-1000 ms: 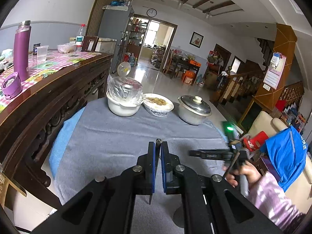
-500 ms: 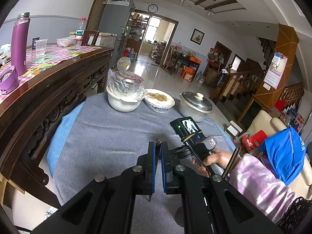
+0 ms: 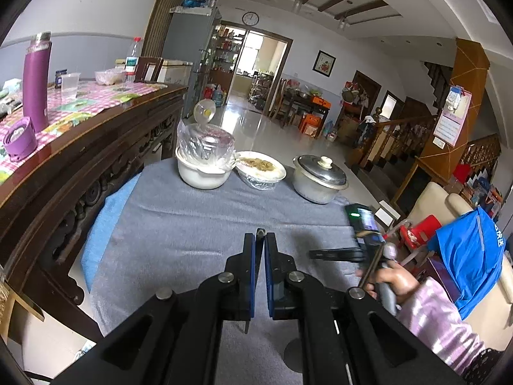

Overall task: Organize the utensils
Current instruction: 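Carry the chopstick to the holder with the right gripper while the left gripper stays over it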

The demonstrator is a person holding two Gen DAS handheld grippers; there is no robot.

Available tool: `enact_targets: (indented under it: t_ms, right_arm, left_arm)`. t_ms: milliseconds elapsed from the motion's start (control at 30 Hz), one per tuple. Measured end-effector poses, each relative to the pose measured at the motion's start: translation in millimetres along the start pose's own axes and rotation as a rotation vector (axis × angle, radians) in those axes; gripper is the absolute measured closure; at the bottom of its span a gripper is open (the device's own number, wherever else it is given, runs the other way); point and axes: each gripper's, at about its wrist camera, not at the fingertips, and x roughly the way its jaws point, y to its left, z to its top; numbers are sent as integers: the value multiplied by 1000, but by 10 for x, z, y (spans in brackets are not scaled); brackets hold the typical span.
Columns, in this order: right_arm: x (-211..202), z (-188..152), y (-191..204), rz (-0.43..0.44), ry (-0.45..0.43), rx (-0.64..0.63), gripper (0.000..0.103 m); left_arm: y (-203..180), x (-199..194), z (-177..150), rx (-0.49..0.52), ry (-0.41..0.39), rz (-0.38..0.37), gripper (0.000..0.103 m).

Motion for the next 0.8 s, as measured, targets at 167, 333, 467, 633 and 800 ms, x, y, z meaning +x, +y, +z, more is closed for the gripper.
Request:
enact_targets:
  t_ms: [167,333,467,633,800]
  right_arm:
    - [-752,-295,-173,-24,-177,55,94]
    - [-1391,-643,-79,-23,-371,78,94]
    - [-1782,-915,89,-7,-500,89,94]
    - [-2141,-1164,268,-24,-621,86,95]
    - [-2363,-1303,424,-45,-695,70,95]
  left_arm:
    - [-120,-165,-24,24,-28,-4,98]
    - [-206,-298,-56,38,-44,3,98]
    - [-263,-405,-90,47,-53,13,98]
    - [-339,-518,-129,54,-59,10,98]
    - [-392,-588,-144,44,-52,-12,98]
